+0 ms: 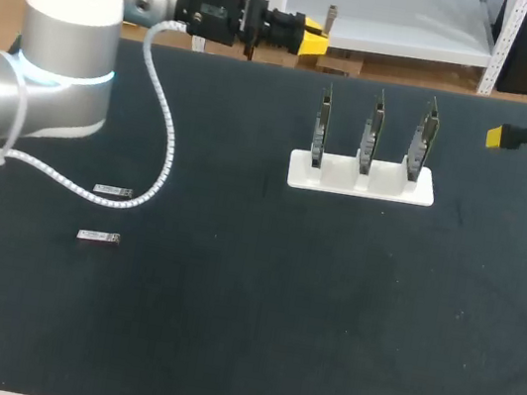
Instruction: Pick up the optical module with the left hand, and insert it into the network port with the right hand.
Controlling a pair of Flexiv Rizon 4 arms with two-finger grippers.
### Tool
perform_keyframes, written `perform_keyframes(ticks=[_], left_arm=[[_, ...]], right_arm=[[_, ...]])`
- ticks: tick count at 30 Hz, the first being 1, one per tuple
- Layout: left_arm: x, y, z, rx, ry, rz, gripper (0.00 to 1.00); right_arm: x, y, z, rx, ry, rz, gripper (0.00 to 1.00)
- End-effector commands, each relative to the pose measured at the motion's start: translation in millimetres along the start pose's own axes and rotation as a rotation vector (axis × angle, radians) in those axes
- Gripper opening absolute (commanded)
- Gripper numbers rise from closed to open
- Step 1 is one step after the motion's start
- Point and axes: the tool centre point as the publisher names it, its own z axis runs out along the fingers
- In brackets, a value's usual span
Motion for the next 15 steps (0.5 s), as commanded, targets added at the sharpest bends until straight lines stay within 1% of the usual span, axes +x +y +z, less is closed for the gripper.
perform_keyframes(ticks=[1,7,15], left_arm=[[4.1,3.6,15,-0.009,-0.013,-0.007,0.0],[12.0,3.6,24,-0.009,-0.024,-0.032,0.0],[22.7,3.6,23,-0.005,-0.046,-0.082,0.0]], right_arm=[[0,1,0,0.003,-0.001,0.001,1.0],[0,1,0,0.003,-0.001,0.001,1.0],[0,1,0,0.003,-0.001,0.001,1.0]])
